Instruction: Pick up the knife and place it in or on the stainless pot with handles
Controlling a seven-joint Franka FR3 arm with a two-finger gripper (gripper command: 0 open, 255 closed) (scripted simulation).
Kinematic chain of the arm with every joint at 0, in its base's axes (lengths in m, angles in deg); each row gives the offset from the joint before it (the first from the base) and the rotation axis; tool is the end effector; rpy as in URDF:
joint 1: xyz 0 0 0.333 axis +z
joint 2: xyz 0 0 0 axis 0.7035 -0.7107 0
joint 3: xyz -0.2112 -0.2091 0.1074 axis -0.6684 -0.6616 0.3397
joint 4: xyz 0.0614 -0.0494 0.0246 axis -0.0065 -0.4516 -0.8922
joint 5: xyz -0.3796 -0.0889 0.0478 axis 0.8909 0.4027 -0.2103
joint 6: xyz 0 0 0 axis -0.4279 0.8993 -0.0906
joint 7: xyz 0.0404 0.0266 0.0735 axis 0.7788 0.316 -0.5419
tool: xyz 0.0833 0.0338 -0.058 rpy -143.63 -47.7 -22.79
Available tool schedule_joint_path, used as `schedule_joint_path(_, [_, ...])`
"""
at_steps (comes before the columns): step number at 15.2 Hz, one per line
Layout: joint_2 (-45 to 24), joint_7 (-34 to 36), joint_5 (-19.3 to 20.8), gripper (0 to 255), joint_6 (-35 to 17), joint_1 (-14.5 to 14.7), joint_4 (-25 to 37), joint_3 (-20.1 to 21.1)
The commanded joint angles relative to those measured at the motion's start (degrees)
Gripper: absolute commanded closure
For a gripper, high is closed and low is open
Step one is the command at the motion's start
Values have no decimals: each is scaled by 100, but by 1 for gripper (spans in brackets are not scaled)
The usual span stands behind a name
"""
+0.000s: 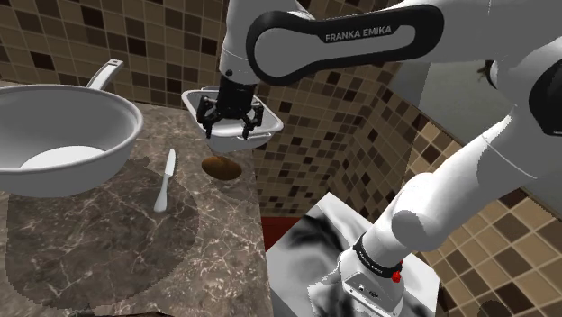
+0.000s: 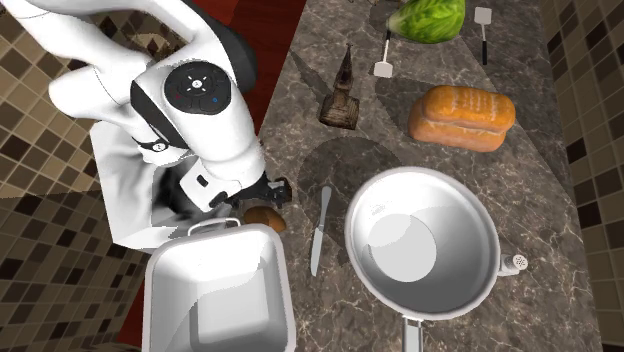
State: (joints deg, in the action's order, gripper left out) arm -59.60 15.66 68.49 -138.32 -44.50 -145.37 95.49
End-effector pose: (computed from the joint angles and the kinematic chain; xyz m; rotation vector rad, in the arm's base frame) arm 0.4570 0.2153 0.4700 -3.0455 0.7451 -0.0937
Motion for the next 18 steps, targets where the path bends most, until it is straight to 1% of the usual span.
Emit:
schedule_joint_path(1, [-454,436,164,0,-60,17,300,170])
schedule_joint_path(6, [-1701,1443,732,0,-165,183,1143,389])
schedule_joint_path(11, [-2977,2297,1270,0,-73,580,2214,334])
schedule_joint_path(12, [-3094,2363,1309,0,-56,628,2325,316])
schedule_joint_path(18, [-3288,2438,1426,0,-442,665,2113,254])
